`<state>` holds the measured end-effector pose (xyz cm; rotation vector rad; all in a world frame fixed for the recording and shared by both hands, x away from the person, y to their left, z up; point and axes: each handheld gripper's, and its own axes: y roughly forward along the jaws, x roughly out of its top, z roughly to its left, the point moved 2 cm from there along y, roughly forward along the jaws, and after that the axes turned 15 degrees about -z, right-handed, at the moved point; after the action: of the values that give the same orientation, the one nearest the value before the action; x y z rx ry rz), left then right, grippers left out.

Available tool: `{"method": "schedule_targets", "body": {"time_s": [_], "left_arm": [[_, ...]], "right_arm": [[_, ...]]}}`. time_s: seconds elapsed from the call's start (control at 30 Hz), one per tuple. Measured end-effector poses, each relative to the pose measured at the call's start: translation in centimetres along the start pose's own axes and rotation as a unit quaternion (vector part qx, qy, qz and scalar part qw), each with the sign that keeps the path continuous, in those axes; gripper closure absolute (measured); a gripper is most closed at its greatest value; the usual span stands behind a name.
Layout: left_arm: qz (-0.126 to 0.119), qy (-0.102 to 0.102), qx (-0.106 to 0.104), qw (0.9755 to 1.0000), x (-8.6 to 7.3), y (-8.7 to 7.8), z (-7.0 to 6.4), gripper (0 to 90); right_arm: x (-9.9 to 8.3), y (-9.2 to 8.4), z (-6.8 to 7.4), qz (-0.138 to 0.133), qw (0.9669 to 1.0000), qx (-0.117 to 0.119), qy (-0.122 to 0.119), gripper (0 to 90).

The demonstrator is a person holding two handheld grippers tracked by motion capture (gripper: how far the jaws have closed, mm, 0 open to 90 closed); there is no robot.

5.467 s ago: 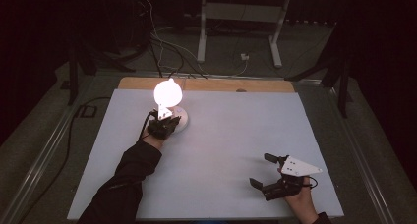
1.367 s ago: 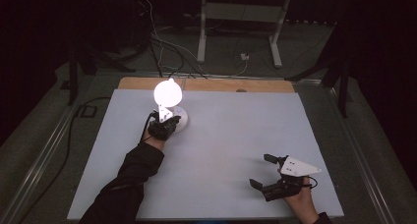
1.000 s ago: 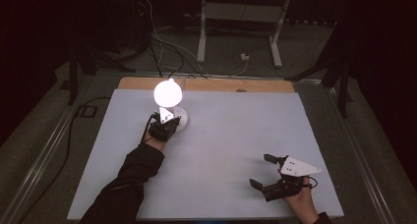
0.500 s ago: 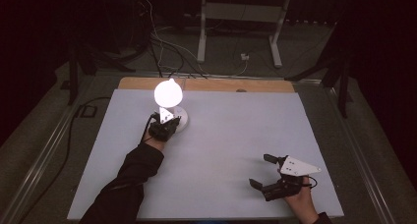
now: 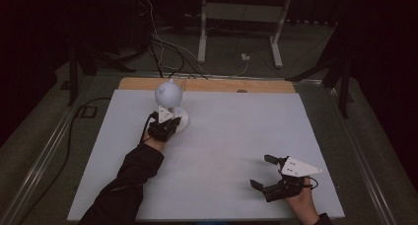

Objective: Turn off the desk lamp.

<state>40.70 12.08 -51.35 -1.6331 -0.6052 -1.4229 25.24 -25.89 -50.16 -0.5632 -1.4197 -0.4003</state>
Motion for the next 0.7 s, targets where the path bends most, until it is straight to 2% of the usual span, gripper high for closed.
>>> {"method": "schedule_targets", "body": {"time_s": [0.17,0.33,0.53,0.6,0.7], "left_arm": [[-0.007,-0.014,-0.017,0.9997,0.9,-1.0,-0.2,87.1],[0.002,-0.023,-0.039,0.999,1.5,-1.9,-0.5,79.4],[0.013,-0.029,-0.069,0.9971,2.0,-2.8,-1.1,59.7],[0.014,-0.033,-0.079,0.9962,2.1,-3.1,-1.2,56.0],[0.015,-0.038,-0.085,0.9956,2.2,-3.7,-1.3,45.2]], "right_arm": [[0.0,-0.1,0.0,-0.001,1.0,-0.001,0.0,0.0],[0.0,-0.1,-0.1,-0.001,1.0,-0.003,0.002,0.0],[0.0,0.0,-0.2,-0.001,1.0,-0.003,0.002,0.0],[0.0,0.1,-0.2,-0.001,1.0,-0.002,0.002,0.0],[0.0,0.1,-0.2,0.0,1.0,0.0,0.003,0.0]]}}
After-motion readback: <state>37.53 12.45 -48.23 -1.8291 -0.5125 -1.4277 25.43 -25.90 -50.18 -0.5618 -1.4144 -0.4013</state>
